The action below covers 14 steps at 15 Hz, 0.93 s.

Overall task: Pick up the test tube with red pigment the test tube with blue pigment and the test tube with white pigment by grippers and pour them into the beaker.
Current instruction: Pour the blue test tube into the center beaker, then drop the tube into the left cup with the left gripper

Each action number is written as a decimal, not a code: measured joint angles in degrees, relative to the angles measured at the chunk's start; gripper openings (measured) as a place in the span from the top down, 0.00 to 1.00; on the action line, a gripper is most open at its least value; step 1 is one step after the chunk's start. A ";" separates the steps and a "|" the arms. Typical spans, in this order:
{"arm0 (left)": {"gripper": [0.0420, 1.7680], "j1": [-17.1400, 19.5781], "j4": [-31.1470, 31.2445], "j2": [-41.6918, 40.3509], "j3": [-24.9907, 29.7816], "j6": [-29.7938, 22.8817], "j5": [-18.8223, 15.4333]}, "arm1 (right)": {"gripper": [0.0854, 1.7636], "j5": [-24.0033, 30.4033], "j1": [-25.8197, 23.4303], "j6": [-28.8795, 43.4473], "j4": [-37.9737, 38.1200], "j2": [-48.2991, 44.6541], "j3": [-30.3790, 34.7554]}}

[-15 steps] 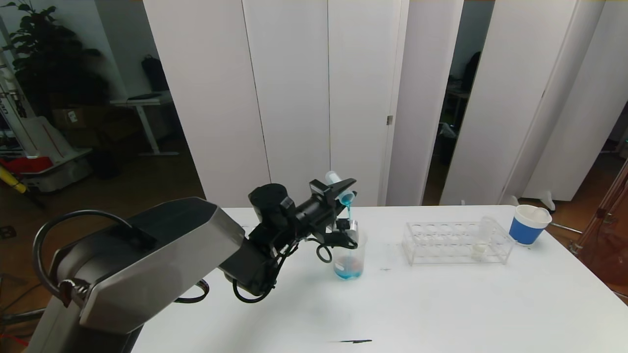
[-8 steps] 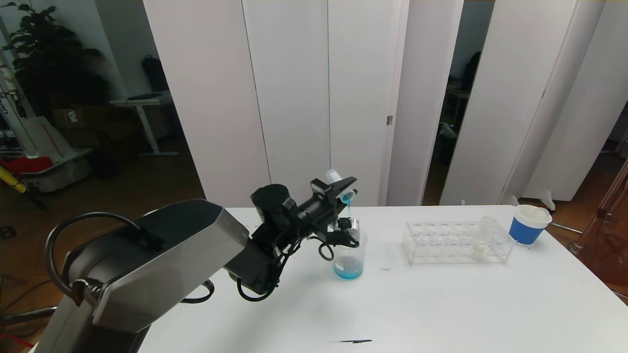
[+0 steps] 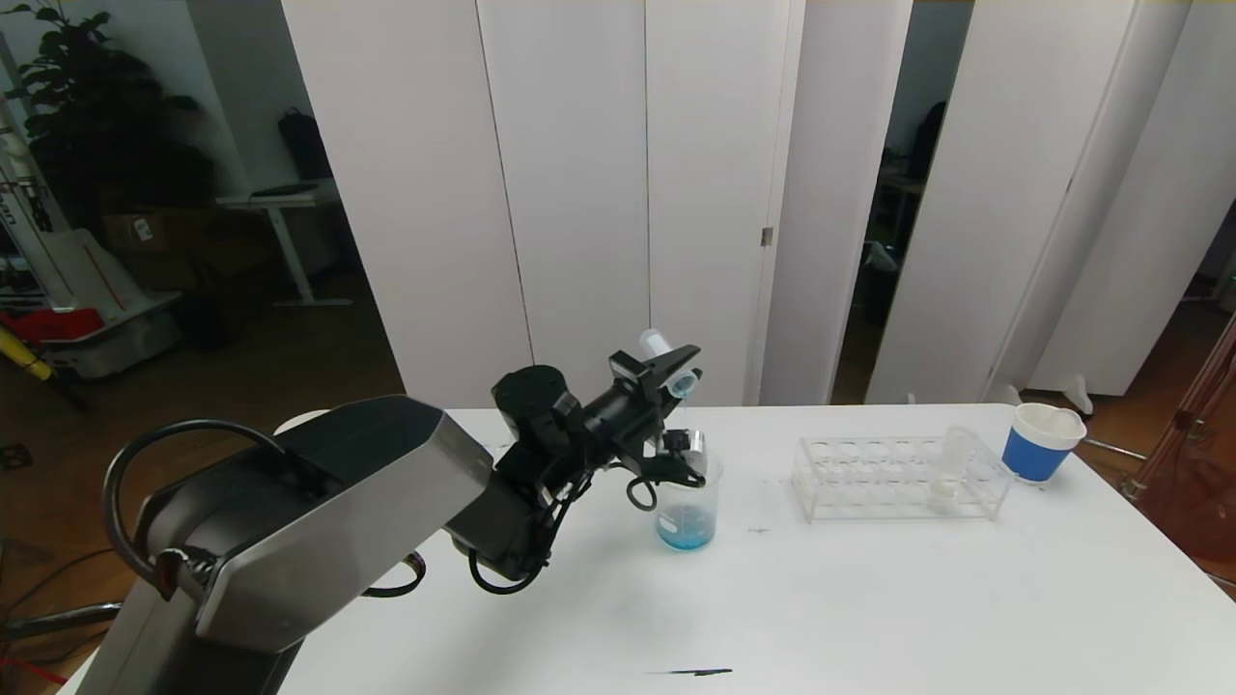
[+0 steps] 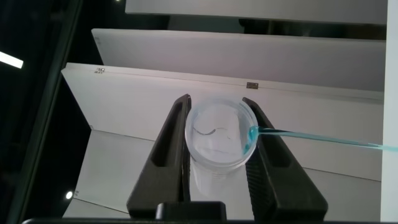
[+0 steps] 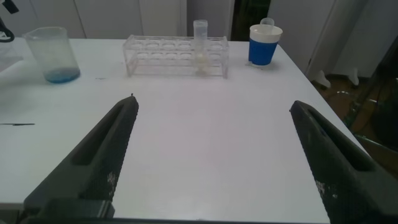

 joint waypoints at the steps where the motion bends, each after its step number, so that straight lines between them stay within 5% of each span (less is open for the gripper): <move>1: 0.69 0.02 -0.11 0.02 0.00 -0.01 0.00 | 0.01 0.02 0.00 -0.02 -0.02 0.00 0.00; 14: 0.69 0.37 -1.85 -4.58 5.39 2.47 1.40 | 0.01 0.02 0.00 -0.02 -0.02 0.00 0.00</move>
